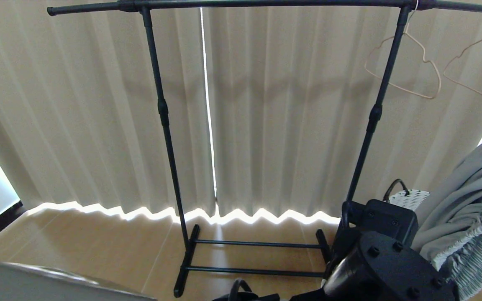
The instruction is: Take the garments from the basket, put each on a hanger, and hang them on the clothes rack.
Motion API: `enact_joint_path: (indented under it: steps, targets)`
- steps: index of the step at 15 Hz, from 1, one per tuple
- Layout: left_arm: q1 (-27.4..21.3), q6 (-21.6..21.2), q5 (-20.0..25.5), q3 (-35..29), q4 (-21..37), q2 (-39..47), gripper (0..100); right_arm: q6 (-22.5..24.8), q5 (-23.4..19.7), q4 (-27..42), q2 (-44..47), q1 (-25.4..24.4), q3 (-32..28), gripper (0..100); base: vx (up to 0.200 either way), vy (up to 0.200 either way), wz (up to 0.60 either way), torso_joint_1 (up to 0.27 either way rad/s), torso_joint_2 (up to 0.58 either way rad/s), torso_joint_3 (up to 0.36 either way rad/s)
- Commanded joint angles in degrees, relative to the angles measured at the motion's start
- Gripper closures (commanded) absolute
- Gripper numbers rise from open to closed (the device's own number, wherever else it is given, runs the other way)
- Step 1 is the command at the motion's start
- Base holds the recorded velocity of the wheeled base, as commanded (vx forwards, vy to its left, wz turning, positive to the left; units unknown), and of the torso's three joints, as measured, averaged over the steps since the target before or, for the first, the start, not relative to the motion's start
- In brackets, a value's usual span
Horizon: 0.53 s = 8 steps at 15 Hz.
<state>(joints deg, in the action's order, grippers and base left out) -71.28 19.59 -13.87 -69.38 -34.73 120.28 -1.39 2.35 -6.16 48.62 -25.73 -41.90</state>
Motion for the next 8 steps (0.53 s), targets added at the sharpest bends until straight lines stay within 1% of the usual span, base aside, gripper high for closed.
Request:
enact_joint_path:
  steps: [1, 3, 6, 8]
  targets:
    - [1.4, 0.2, -0.7, -2.2, 0.0, 5.1, 0, 0.0, 0.0, -0.1, -0.5, -0.3, 0.0, 100, 0.000, 0.000, 0.00, 0.000, 0.00, 0.000]
    - [1.8, 0.0, -3.1, -2.2, 0.2, 6.5, 0, 0.0, 0.0, -0.1, -0.3, -0.3, 0.0, 100, 0.000, 0.000, 0.00, 0.000, 0.00, 0.000]
    - [1.8, 0.1, -3.7, -1.0, 2.6, 6.4, 0, 0.0, 0.0, -0.1, -0.1, -0.3, -0.1, 100, 0.000, 0.000, 0.00, 0.000, 0.00, 0.000]
    - [1.8, 0.1, -4.8, -0.8, 2.7, 6.5, 0, 0.0, 0.0, -0.1, 0.1, -0.3, 0.0, 100, 0.000, 0.000, 0.00, 0.000, 0.00, 0.000]
